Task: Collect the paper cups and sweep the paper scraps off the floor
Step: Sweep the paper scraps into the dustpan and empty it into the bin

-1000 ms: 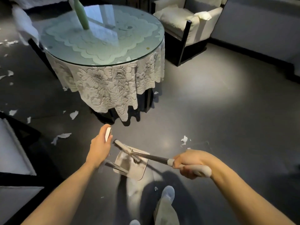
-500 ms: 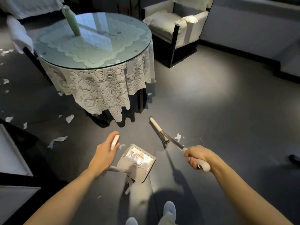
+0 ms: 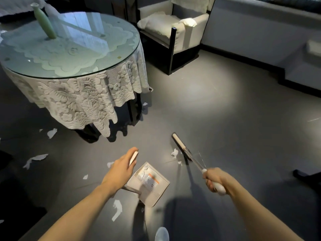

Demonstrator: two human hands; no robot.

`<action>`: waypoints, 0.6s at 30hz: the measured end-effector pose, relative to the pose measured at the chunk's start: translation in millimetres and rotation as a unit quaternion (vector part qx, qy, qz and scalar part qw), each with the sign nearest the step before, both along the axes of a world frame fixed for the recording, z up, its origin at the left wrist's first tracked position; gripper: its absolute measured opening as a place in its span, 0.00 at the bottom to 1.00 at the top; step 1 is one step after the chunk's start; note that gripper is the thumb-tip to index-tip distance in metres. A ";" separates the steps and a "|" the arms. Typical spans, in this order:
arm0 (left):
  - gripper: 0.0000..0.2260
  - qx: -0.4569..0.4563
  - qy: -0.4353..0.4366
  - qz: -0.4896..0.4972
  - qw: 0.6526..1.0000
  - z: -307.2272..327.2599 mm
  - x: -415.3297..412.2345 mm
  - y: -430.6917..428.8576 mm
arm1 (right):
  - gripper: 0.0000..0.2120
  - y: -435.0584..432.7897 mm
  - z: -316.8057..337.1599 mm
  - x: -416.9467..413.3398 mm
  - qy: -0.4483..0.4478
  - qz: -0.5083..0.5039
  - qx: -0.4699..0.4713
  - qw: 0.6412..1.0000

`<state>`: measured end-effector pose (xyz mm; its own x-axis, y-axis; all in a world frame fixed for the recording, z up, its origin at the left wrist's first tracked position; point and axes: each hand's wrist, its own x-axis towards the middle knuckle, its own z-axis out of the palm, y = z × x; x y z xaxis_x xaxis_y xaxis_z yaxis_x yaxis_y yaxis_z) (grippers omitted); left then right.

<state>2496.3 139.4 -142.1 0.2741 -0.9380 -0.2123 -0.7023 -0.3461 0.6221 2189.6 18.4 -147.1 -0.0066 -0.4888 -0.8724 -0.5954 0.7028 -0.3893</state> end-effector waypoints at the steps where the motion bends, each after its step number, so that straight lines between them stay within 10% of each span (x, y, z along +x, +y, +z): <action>1: 0.16 0.000 -0.005 0.000 1.000 -2.4 -3.9 -7.3 | 0.07 0.6 -2.6 0.8 -0.003 -0.001 0.011 1.000; 18: 0.15 -0.047 0.048 0.026 0.997 5.1 14.7 -36.1 | 0.14 36.8 96.6 51.4 -0.137 -0.012 0.162 0.977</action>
<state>2511.0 103.3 -136.9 0.3064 -0.9398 -0.1515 -0.6207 -0.3179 0.7167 2241.0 55.2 -50.5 0.2413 -0.1886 -0.9519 -0.4824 0.8279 -0.2863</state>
